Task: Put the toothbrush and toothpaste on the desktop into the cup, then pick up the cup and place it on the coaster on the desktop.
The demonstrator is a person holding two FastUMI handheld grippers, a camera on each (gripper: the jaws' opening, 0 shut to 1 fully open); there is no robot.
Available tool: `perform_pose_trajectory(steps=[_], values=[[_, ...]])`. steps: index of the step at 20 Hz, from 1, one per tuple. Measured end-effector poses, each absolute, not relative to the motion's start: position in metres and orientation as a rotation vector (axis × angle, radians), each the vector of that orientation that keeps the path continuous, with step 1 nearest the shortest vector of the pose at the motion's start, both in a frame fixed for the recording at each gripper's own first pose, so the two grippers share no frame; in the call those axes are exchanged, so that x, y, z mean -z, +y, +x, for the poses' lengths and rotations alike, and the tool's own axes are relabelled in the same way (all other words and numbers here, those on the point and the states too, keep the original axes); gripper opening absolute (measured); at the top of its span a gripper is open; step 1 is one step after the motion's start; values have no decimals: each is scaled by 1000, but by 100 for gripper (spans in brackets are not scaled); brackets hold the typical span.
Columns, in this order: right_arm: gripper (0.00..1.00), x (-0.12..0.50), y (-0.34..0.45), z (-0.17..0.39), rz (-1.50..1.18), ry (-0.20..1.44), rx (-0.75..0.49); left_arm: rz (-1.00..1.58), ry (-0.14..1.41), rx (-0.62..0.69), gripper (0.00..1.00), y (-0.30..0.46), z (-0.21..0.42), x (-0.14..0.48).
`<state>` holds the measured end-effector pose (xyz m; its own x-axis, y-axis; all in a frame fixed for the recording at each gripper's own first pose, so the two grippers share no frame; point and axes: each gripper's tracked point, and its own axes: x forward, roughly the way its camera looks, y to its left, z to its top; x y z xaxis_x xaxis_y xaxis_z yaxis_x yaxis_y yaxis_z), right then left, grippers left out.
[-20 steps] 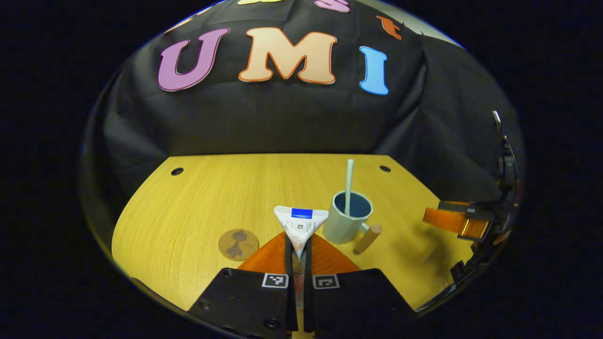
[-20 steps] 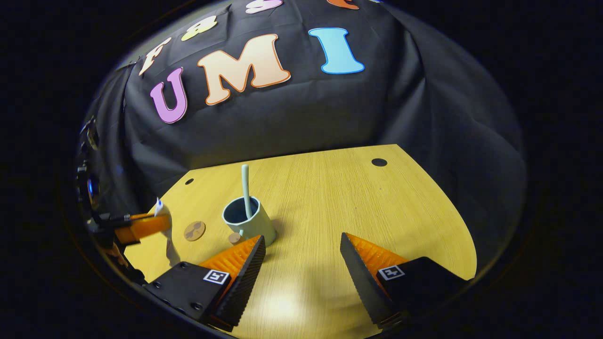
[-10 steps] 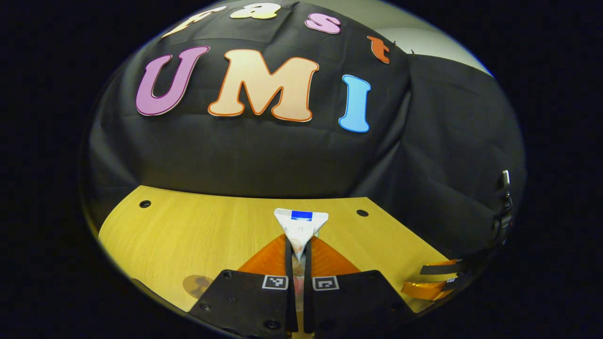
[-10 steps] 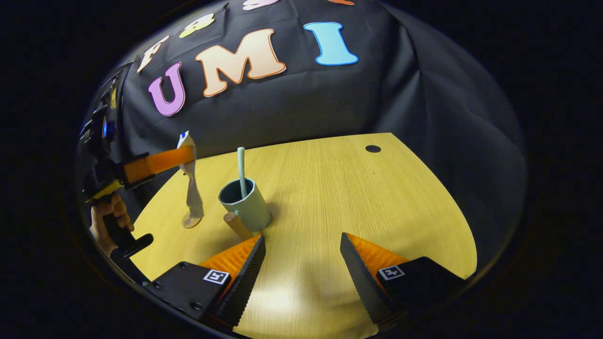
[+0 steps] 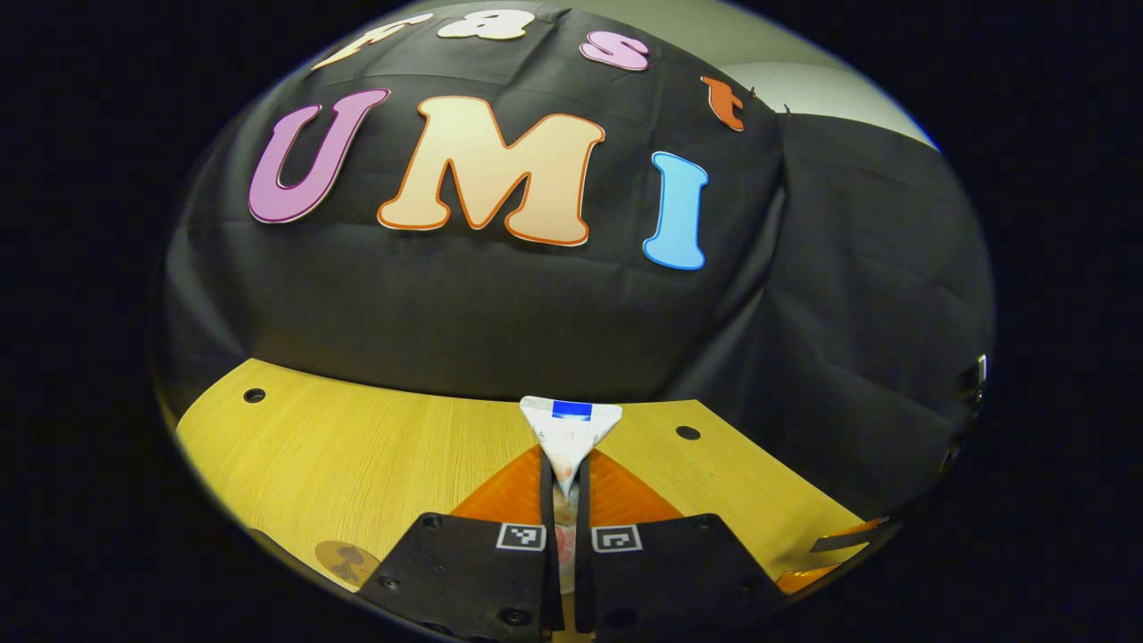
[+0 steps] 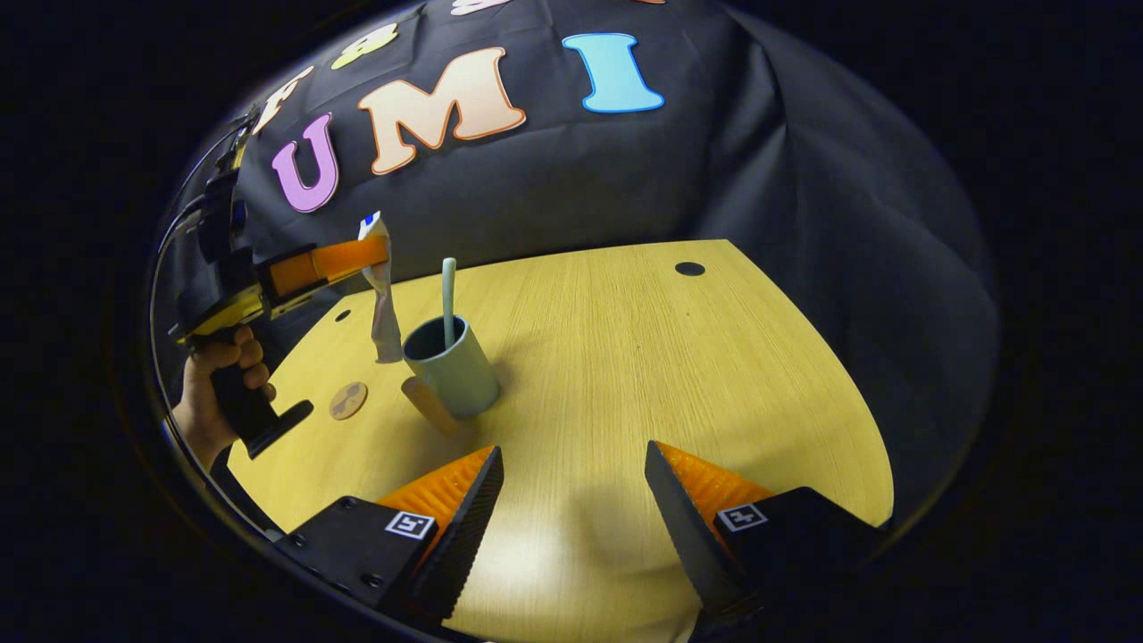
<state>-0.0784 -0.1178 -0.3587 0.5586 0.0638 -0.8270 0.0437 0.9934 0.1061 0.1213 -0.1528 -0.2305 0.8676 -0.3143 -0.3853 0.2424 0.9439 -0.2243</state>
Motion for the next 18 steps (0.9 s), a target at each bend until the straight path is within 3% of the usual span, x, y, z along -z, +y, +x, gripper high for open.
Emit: perform_pose_trajectory(steps=[2, 6, 7, 9, 10, 11, 14, 18], values=[[95, 359, -119, -77, 121, 981, -9, -182, 410, 322, 4, -162, 123, 217], [99, 367, -120, -77, 132, 997, -13, -157, 361, 322, 4, -165, 138, 208], [94, 367, -120, -75, 130, 997, -16, -158, 369, 317, 4, -165, 142, 215], [98, 367, -120, -74, 127, 999, -20, -175, 393, 308, 5, -167, 146, 225], [94, 367, -120, -75, 125, 1002, -21, -184, 405, 298, 5, -167, 147, 230], [98, 368, -122, -74, 124, 1005, -19, -189, 415, 288, 5, -166, 147, 236], [95, 369, -125, -74, 129, 1011, -15, -212, 420, 239, 5, -160, 148, 244], [99, 367, -124, -70, 131, 1007, -28, -218, 455, 177, 7, -154, 144, 261]])
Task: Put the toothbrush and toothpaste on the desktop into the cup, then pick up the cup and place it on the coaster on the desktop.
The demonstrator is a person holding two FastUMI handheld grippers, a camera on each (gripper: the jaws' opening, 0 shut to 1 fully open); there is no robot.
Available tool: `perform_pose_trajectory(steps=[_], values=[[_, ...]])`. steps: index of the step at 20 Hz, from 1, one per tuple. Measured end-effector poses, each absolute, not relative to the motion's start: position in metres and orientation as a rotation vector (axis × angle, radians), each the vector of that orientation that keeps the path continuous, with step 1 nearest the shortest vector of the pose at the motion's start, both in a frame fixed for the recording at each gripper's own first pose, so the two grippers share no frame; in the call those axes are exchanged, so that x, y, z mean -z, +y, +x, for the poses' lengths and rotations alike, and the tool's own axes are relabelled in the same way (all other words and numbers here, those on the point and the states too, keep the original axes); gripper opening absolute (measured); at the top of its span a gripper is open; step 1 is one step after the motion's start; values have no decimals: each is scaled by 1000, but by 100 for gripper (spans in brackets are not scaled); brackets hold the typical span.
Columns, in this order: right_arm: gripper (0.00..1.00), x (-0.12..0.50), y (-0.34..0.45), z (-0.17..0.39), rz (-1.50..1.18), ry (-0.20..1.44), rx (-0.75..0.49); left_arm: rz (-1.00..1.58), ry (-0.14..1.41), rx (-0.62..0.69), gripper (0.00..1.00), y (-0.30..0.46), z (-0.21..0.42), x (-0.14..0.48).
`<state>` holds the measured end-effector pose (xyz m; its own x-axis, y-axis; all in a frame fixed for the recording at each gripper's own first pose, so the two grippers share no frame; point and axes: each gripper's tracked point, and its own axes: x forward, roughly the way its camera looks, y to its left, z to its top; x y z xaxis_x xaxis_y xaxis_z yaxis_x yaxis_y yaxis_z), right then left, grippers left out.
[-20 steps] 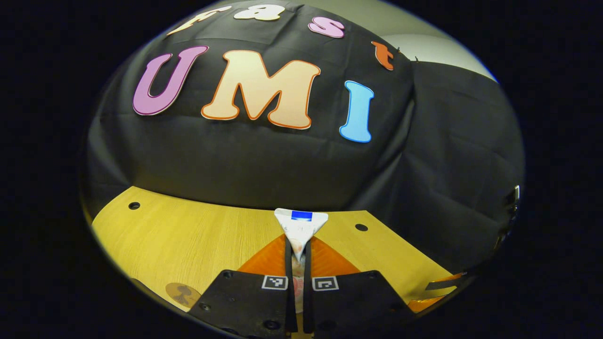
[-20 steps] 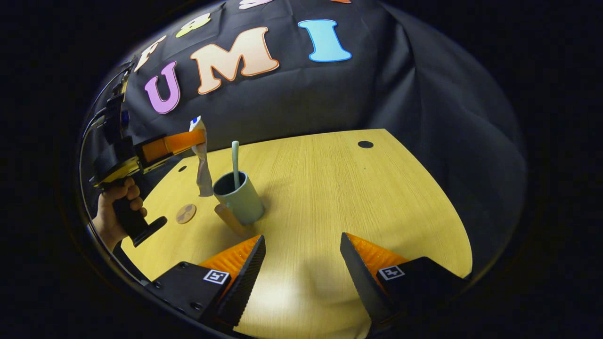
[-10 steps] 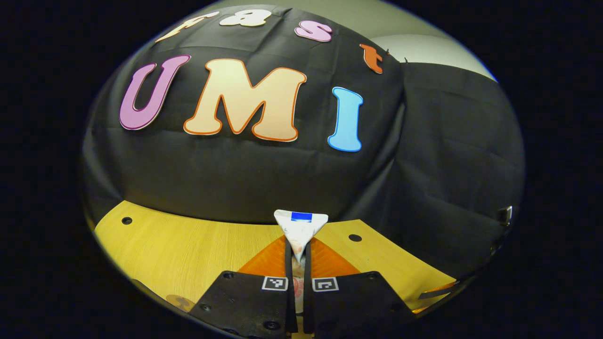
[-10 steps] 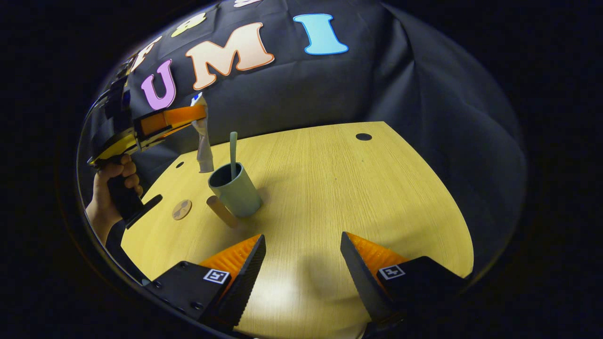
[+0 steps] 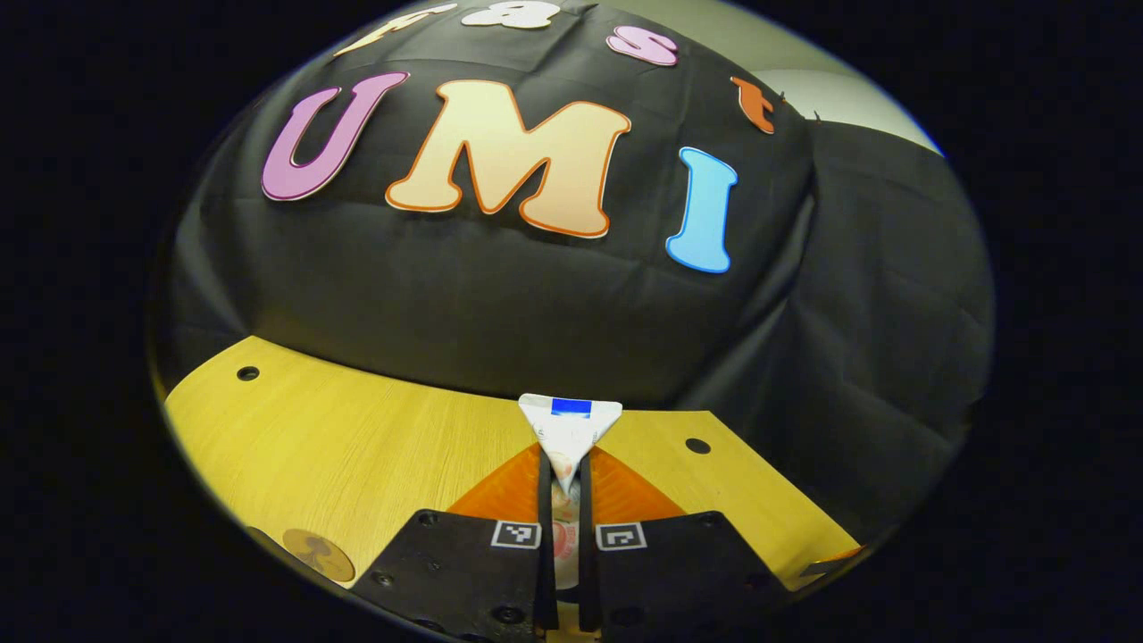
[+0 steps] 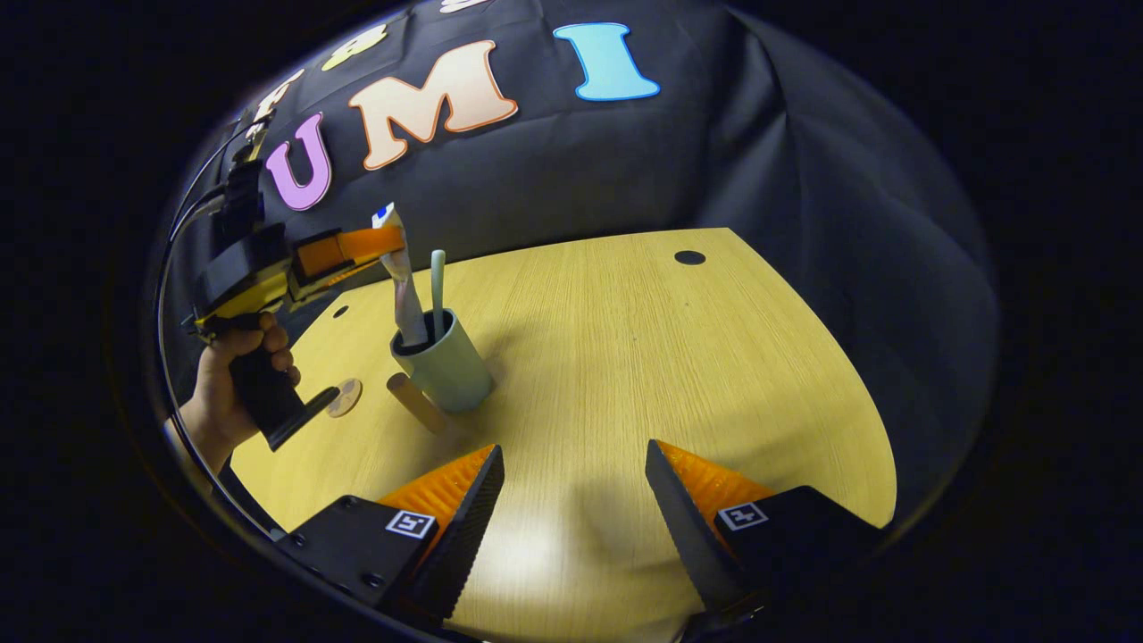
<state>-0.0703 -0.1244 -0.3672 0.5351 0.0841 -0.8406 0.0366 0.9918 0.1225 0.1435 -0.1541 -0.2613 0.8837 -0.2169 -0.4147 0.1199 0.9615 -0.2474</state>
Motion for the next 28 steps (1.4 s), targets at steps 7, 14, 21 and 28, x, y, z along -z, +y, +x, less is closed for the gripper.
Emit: perform_pose_trajectory(steps=[7, 14, 21, 28], values=[[94, 360, -114, -56, 177, 1002, -79, -270, 511, 189, 19, -161, 106, 270], [98, 341, -82, -28, 219, 989, -206, -223, 494, 132, 96, -137, 61, 253], [98, 337, -25, -11, 233, 1163, -285, -111, 472, 76, 95, -68, 16, 235], [98, 375, 23, -3, 164, 1356, -283, -65, 491, -26, 95, 18, -24, 236]])
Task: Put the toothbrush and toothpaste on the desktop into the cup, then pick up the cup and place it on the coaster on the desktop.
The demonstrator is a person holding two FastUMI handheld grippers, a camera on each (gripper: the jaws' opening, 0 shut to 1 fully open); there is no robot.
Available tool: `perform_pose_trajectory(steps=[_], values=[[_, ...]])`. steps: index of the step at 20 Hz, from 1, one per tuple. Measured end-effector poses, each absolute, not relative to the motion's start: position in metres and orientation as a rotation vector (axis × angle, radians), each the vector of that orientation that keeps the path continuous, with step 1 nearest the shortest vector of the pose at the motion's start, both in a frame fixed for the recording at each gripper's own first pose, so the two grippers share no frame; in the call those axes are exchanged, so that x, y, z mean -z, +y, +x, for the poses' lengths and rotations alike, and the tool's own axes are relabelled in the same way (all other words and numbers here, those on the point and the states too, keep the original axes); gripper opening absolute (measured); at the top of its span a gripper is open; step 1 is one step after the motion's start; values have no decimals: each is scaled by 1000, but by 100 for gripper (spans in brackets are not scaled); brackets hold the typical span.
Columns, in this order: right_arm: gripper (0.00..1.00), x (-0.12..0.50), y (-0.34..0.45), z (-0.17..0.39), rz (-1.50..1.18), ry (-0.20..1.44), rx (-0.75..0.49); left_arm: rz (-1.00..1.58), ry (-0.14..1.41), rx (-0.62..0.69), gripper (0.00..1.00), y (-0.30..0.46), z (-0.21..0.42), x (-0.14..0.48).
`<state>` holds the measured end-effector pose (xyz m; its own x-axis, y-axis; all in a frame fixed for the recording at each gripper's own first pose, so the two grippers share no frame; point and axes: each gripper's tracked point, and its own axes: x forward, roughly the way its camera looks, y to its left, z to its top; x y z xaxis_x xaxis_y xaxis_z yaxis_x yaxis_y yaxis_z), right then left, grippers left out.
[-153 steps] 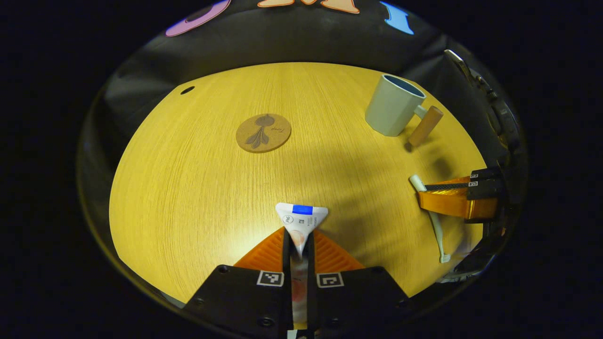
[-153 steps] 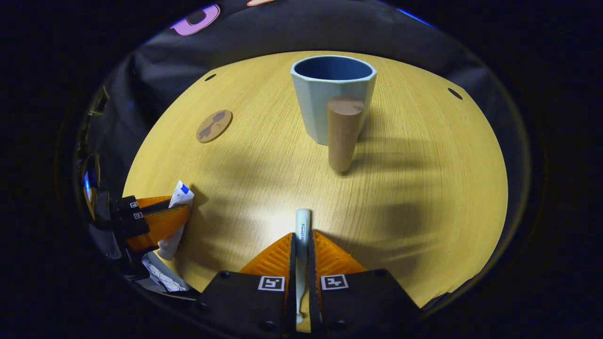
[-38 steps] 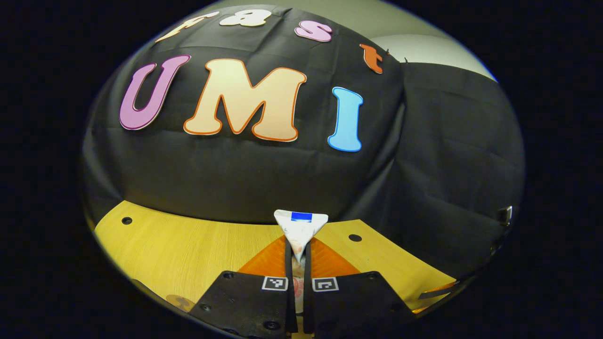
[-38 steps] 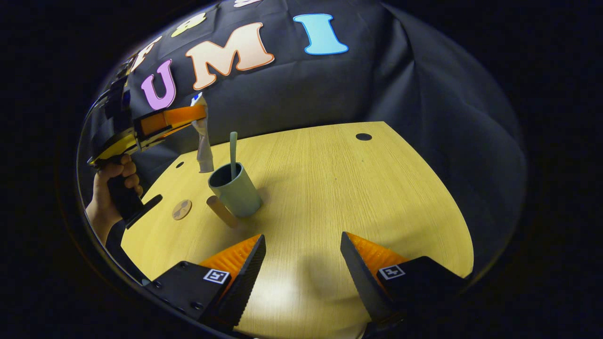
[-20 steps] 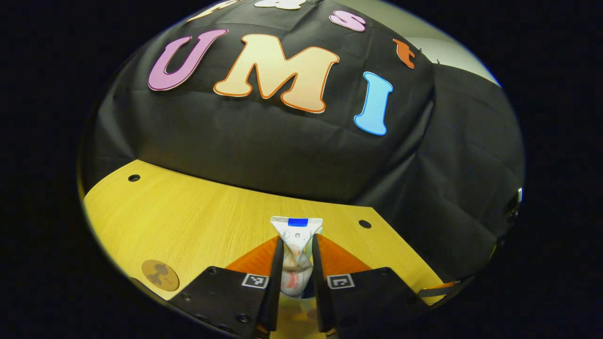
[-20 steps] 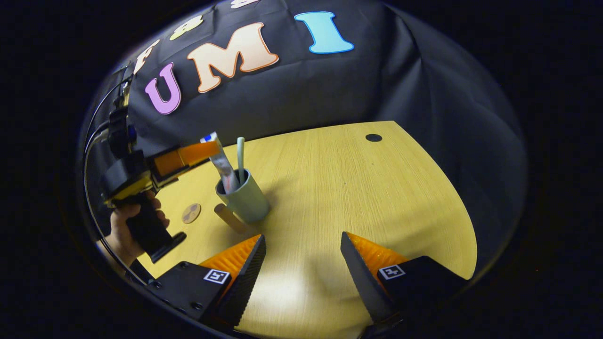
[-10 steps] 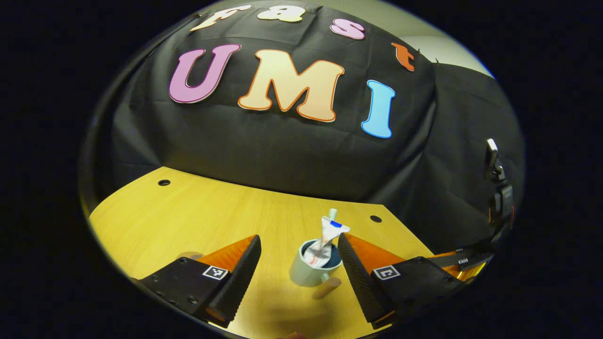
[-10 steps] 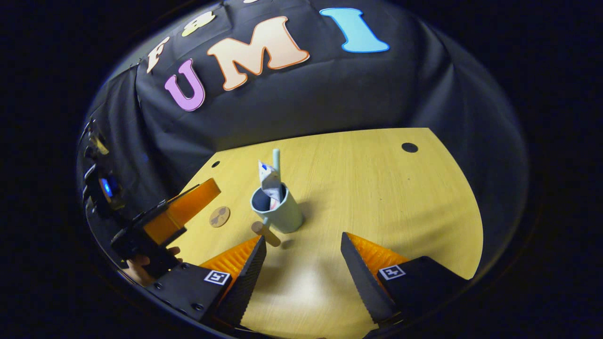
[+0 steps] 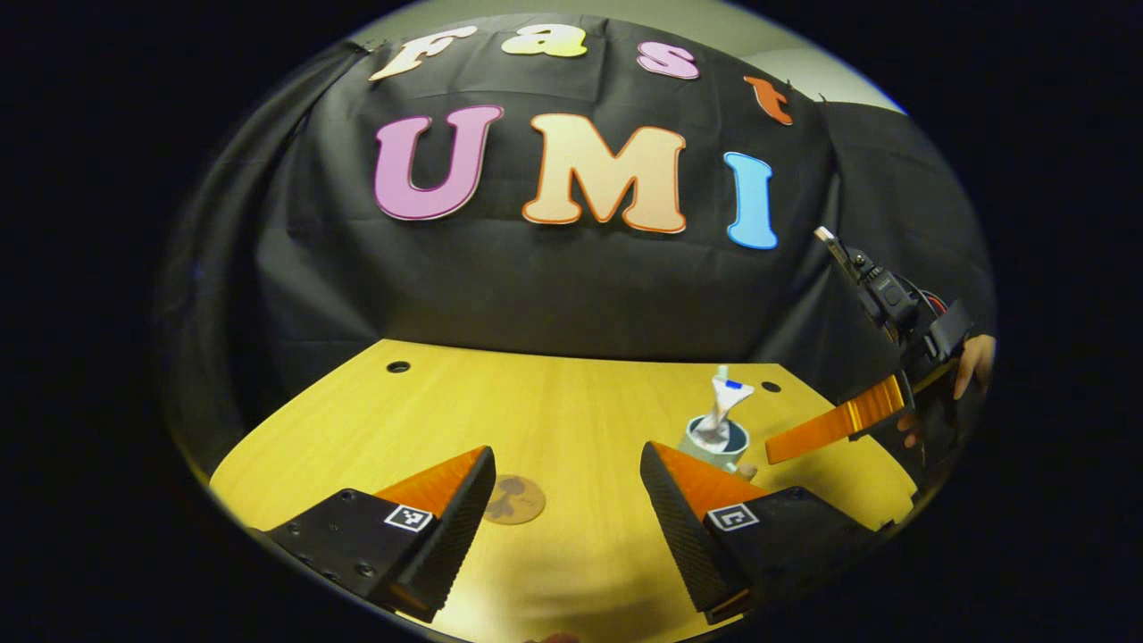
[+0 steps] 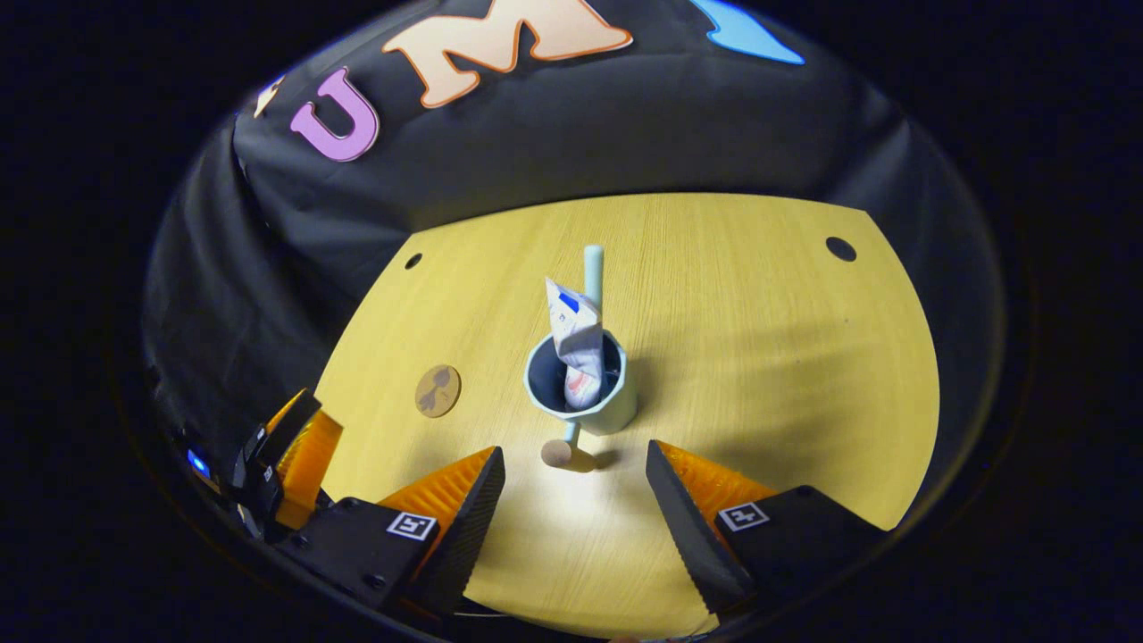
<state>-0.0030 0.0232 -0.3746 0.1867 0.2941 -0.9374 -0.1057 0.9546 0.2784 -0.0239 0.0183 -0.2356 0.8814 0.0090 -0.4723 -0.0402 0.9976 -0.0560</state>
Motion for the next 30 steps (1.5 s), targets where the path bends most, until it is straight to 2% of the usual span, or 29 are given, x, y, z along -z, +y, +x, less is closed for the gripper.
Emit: perform_pose_trajectory(steps=[7, 16, 17, 18, 19, 20, 22, 23, 25, 26, 27, 29, 30], values=[[99, 418, 45, 1, 113, 1491, -212, -30, 527, -69, 95, 76, -49, 243], [98, 450, 36, -5, -14, 1606, -146, -56, 561, -95, 95, 113, -64, 256], [94, 453, 35, -4, -28, 1613, -141, -62, 567, -92, 95, 114, -66, 257], [98, 457, 34, -5, -41, 1623, -137, -63, 571, -91, 95, 115, -66, 258], [93, 460, 34, -6, -53, 1636, -135, -62, 574, -88, 95, 116, -67, 260], [98, 462, 34, -7, -63, 1646, -135, -60, 577, -86, 95, 118, -67, 260], [94, 466, 37, -5, -68, 1653, -142, -57, 580, -82, 95, 122, -65, 261], [98, 468, 39, -7, -63, 1663, -149, -53, 582, -83, 95, 125, -65, 262], [84, 473, 38, -10, -75, 1685, -147, -46, 585, -84, 95, 130, -63, 263], [70, 474, 33, -10, -91, 1690, -148, -45, 589, -85, 95, 132, -63, 264], [63, 473, 34, -12, -85, 1704, -153, -44, 591, -92, 95, 135, -63, 267], [37, 477, 31, -15, -99, 1720, -163, -53, 598, -95, 95, 137, -62, 269], [34, 477, 31, -15, -115, 1724, -175, -58, 606, -93, 95, 137, -61, 271]])
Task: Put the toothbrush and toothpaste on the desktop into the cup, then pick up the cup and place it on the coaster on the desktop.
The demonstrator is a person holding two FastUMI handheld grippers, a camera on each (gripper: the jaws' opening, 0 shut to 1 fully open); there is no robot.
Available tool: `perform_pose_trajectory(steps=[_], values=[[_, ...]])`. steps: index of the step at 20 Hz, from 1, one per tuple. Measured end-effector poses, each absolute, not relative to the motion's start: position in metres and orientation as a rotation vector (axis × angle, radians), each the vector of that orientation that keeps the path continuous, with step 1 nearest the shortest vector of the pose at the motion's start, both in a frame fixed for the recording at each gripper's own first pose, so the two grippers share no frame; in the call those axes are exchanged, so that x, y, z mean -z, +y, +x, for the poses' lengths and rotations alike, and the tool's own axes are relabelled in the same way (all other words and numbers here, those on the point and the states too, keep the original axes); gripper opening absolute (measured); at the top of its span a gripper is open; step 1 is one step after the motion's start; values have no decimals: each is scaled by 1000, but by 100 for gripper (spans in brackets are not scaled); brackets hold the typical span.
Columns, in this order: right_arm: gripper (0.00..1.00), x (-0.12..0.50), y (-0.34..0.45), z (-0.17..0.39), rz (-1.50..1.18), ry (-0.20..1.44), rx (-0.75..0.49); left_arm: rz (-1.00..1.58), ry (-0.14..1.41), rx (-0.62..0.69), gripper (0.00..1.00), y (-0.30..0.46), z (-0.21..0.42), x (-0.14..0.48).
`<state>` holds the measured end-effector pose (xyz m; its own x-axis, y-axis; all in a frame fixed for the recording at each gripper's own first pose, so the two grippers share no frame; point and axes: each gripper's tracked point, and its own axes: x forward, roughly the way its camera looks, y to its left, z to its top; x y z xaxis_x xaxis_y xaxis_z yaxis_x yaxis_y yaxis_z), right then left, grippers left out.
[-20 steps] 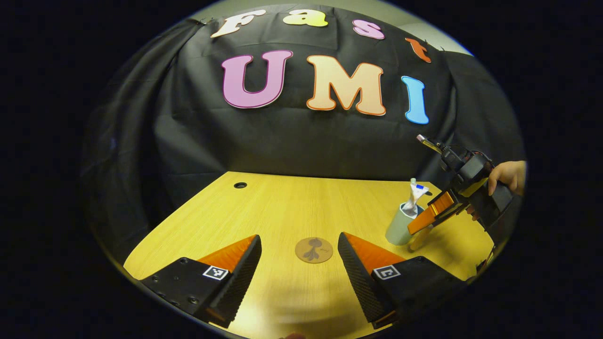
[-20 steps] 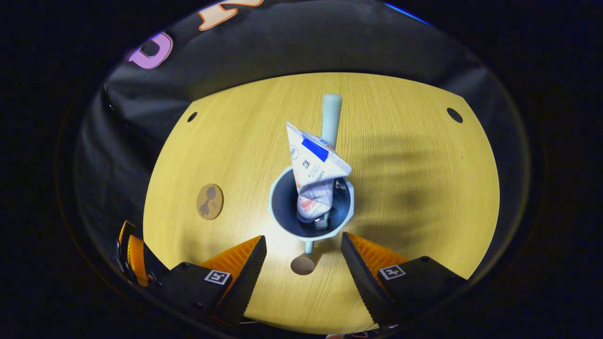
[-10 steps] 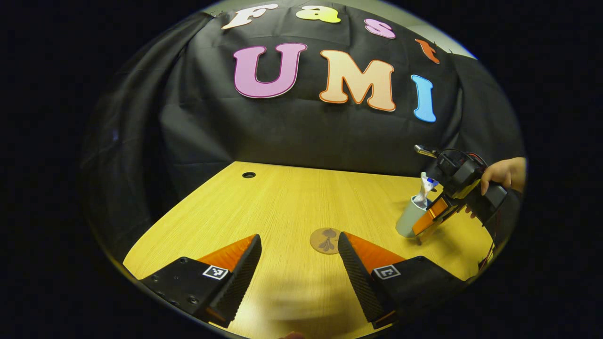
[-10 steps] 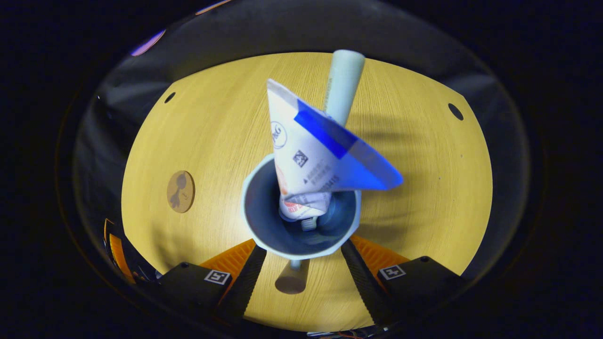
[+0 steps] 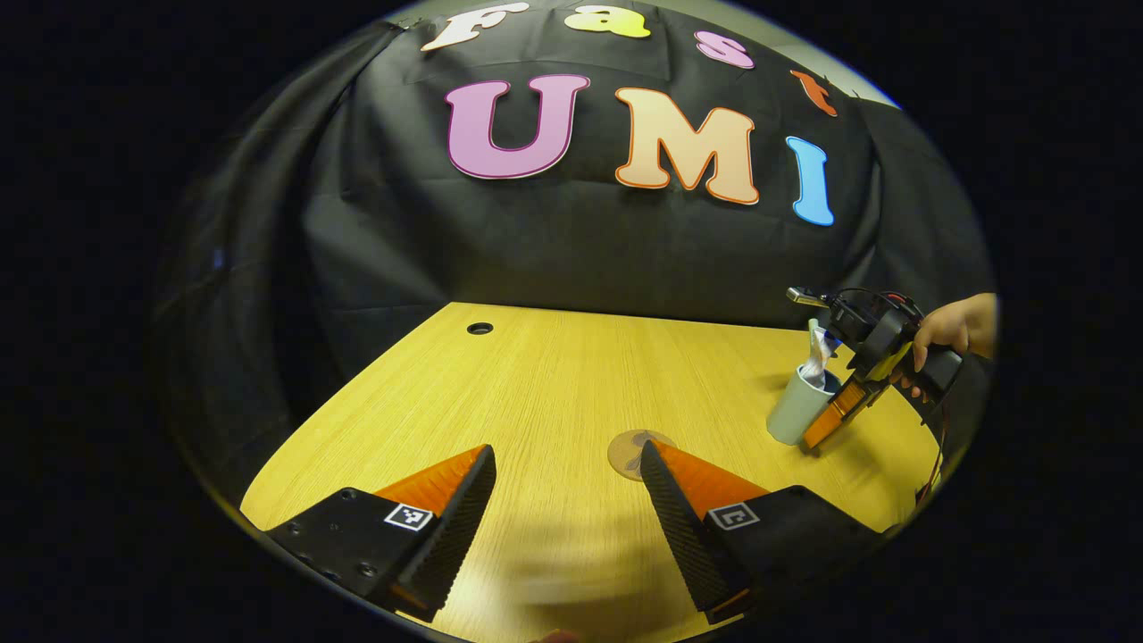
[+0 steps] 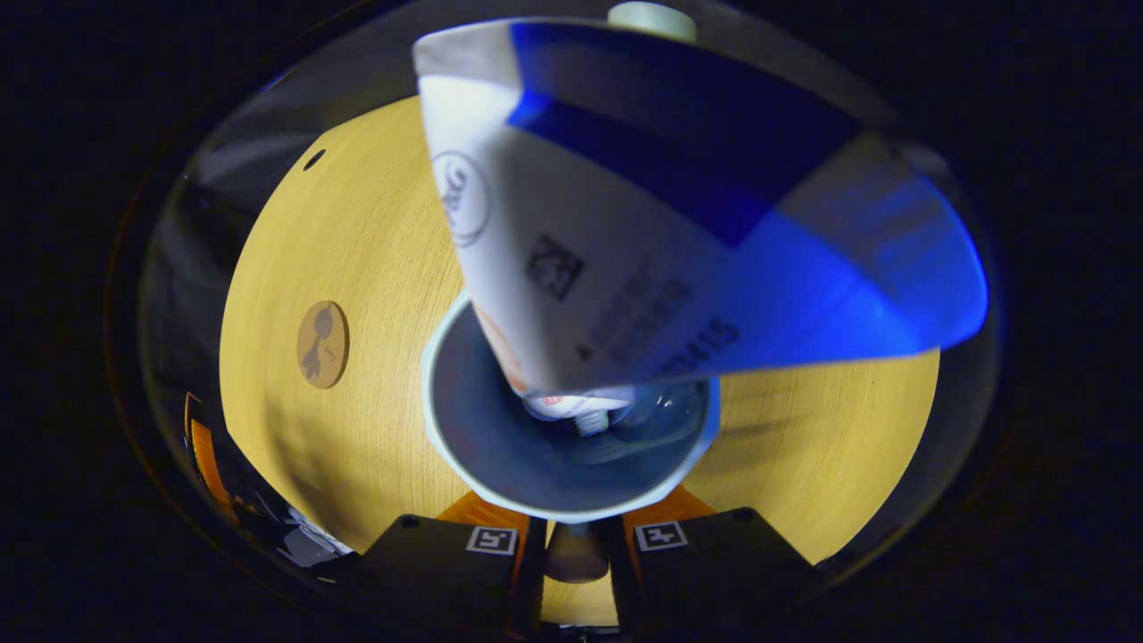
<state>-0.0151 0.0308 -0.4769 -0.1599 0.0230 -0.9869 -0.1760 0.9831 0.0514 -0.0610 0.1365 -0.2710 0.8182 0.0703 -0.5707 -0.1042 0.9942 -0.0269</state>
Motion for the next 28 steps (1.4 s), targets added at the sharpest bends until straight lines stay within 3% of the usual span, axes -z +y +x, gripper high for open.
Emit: perform_pose_trajectory(steps=[1, 5, 6, 8, 9, 10, 16, 17, 28], values=[[29, 476, 32, -16, -139, 1727, -194, -61, 612, -93, 95, 136, -60, 273], [30, 476, 36, -13, -188, 1695, -234, -55, 608, -84, 95, 134, -53, 273], [25, 475, 39, -13, -192, 1691, -240, -52, 606, -81, 95, 135, -51, 272], [29, 473, 47, -14, -194, 1675, -264, -45, 611, -76, 95, 136, -49, 274], [24, 467, 53, -14, -186, 1670, -274, -44, 612, -75, 95, 137, -49, 274], [29, 463, 60, -14, -174, 1667, -286, -45, 613, -76, 95, 138, -48, 274], [25, 446, 83, -17, -184, 1636, -368, -60, 629, -87, 95, 149, -51, 281], [29, 440, 86, -18, -188, 1631, -384, -63, 630, -90, 95, 153, -53, 282], [29, 395, 127, -29, -253, 1595, -544, -89, 642, -165, 95, 198, -69, 287]])
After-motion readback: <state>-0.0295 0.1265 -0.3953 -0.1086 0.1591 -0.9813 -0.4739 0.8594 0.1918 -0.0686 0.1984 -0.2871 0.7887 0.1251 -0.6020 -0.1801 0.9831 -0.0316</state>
